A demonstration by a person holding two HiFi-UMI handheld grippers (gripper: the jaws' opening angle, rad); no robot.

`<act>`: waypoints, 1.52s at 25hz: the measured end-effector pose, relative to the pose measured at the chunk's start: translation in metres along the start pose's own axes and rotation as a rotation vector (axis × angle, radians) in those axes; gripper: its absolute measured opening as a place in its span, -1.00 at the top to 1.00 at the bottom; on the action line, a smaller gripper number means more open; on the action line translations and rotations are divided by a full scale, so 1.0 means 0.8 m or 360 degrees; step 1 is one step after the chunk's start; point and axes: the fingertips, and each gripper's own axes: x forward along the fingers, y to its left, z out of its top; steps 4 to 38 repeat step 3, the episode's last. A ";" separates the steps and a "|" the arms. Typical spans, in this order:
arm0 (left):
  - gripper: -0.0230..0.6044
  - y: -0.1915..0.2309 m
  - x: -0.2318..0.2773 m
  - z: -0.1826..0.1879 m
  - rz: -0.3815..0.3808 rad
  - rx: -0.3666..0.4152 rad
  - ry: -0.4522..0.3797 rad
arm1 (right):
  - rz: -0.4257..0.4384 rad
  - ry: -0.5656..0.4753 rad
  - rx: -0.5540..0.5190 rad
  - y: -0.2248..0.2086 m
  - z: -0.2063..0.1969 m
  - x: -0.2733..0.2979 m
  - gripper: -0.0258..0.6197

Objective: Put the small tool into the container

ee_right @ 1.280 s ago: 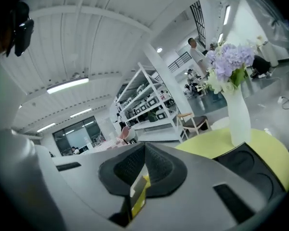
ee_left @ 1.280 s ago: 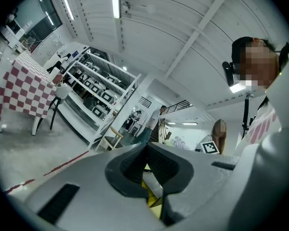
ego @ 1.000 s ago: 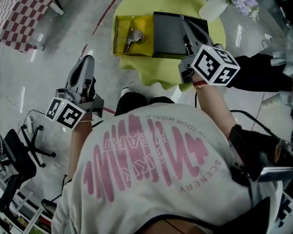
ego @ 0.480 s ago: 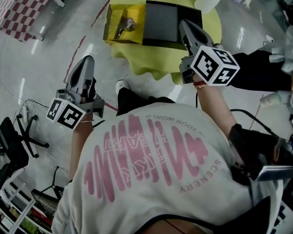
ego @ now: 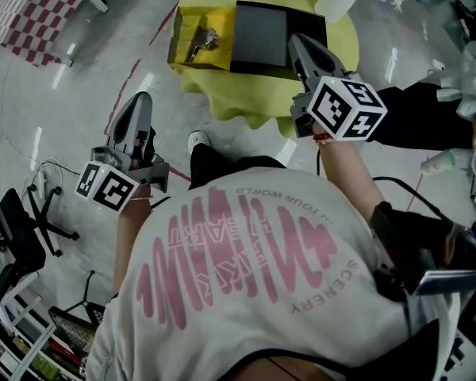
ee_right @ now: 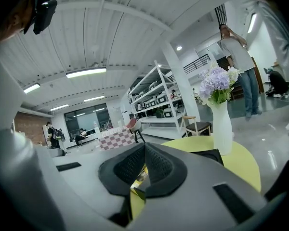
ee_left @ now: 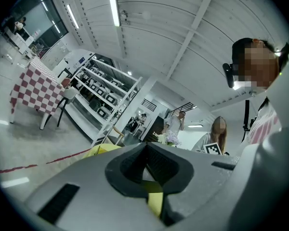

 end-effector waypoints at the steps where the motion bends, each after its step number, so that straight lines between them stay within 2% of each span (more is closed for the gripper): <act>1: 0.90 0.001 0.000 0.003 0.0000 -0.0002 -0.0001 | 0.0001 0.0002 -0.0004 0.002 0.002 0.002 0.90; 38: 0.90 0.001 -0.001 0.008 0.0001 -0.0004 -0.0003 | 0.0003 0.0004 -0.0013 0.006 0.006 0.003 0.91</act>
